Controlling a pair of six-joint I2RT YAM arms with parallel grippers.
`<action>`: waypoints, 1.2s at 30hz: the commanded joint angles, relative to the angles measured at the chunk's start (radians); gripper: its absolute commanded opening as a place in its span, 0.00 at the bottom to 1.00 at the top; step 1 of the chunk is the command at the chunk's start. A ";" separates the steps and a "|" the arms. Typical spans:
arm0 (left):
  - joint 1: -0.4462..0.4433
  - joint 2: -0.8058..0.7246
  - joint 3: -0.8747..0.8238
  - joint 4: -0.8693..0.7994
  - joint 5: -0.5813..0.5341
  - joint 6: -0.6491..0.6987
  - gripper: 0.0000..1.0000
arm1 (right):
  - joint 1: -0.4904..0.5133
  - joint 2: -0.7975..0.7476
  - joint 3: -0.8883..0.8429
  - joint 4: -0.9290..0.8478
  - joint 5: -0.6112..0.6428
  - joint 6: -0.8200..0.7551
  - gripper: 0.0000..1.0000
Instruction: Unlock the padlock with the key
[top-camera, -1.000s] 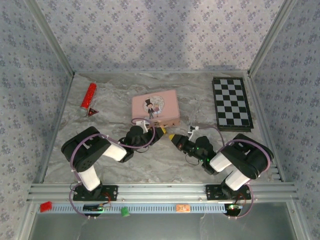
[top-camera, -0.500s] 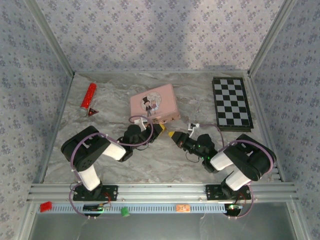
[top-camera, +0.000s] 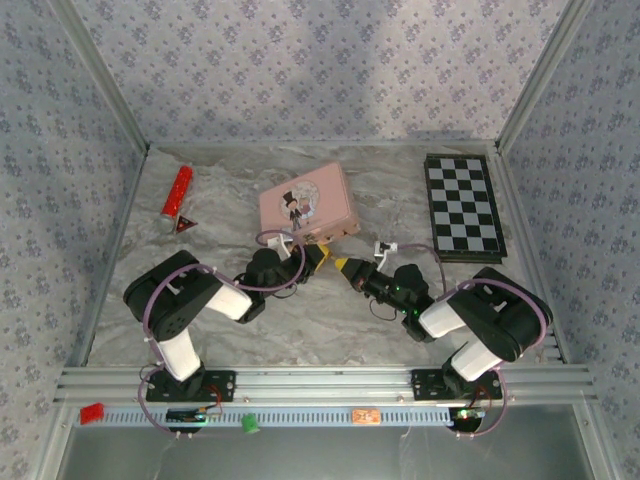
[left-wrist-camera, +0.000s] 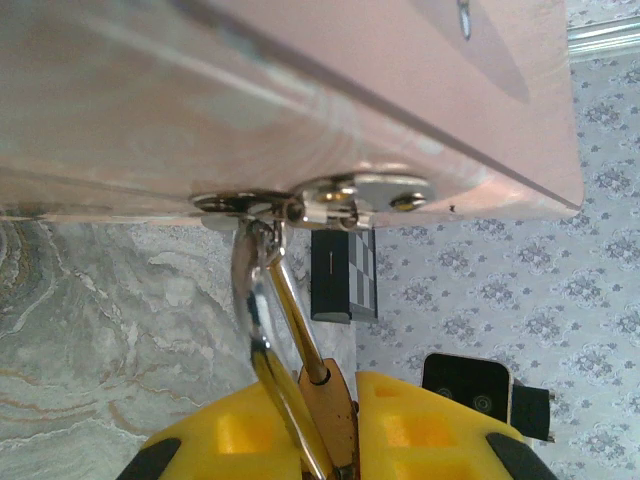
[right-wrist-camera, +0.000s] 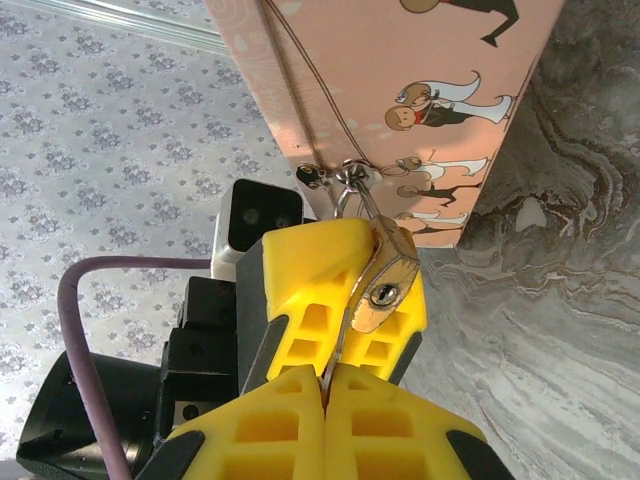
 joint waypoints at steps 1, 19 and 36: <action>-0.004 0.034 -0.012 0.014 0.083 -0.122 0.06 | -0.006 0.022 0.025 0.029 -0.006 0.023 0.00; -0.001 0.042 -0.019 0.052 0.076 -0.145 0.06 | -0.004 0.054 0.045 0.029 0.013 0.046 0.00; -0.006 0.045 -0.014 0.074 0.079 -0.155 0.06 | -0.003 0.065 0.060 0.028 0.019 0.049 0.00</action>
